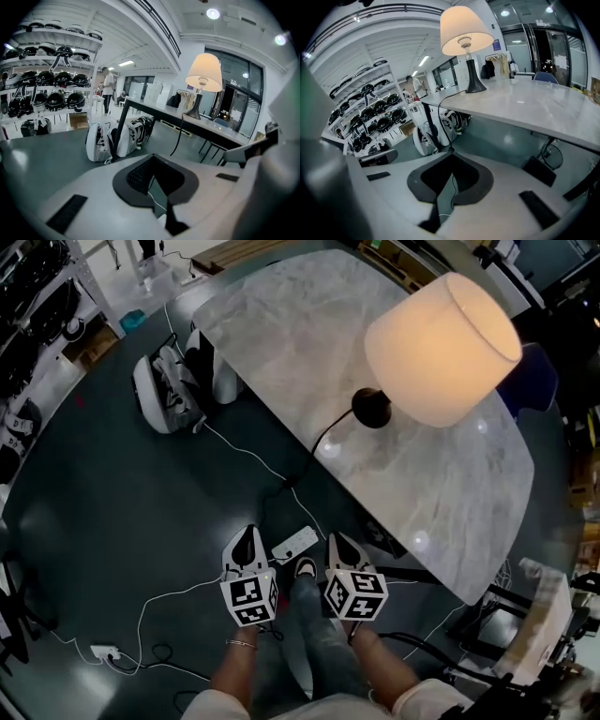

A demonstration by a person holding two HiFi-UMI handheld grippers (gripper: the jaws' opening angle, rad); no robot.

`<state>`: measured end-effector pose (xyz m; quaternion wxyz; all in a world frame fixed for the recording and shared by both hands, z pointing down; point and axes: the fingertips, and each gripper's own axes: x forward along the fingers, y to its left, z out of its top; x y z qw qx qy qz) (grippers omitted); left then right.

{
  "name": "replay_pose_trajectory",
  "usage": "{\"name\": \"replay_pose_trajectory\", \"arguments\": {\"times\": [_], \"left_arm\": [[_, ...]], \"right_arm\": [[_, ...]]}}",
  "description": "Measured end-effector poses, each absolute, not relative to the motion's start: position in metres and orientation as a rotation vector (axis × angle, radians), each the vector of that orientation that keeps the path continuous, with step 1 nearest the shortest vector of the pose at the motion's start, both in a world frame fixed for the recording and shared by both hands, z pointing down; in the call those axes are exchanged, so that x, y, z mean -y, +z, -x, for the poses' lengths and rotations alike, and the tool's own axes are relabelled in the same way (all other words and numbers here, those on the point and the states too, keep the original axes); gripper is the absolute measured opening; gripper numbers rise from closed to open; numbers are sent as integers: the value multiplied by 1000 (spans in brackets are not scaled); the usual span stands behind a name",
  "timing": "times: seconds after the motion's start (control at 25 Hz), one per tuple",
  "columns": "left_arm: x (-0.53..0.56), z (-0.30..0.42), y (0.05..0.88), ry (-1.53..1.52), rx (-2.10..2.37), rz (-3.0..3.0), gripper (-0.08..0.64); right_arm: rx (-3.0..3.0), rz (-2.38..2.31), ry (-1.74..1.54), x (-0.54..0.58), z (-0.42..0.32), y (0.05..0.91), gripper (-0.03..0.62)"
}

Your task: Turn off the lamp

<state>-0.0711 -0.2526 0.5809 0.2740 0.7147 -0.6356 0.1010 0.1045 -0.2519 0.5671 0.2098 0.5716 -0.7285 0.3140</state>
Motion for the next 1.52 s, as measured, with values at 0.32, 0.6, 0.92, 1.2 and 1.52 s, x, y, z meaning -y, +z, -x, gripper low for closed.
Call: {"name": "replay_pose_trajectory", "arguments": {"times": [0.32, 0.6, 0.92, 1.2, 1.52], "left_arm": [[240, 43, 680, 369, 1627, -1949, 6], [254, 44, 743, 389, 1623, -1952, 6], [277, 15, 790, 490, 1553, -2064, 6], [325, 7, 827, 592, 1540, -2137, 45], [353, -9, 853, 642, 1397, -2199, 87]], "right_arm": [[1969, -1563, 877, 251, -121, 647, -2], [1974, -1493, 869, 251, -119, 701, -2], [1949, -1510, 941, 257, -118, 737, -2], [1927, -1515, 987, 264, -114, 744, -2], [1915, -1512, 988, 273, -115, 751, -2]]}}
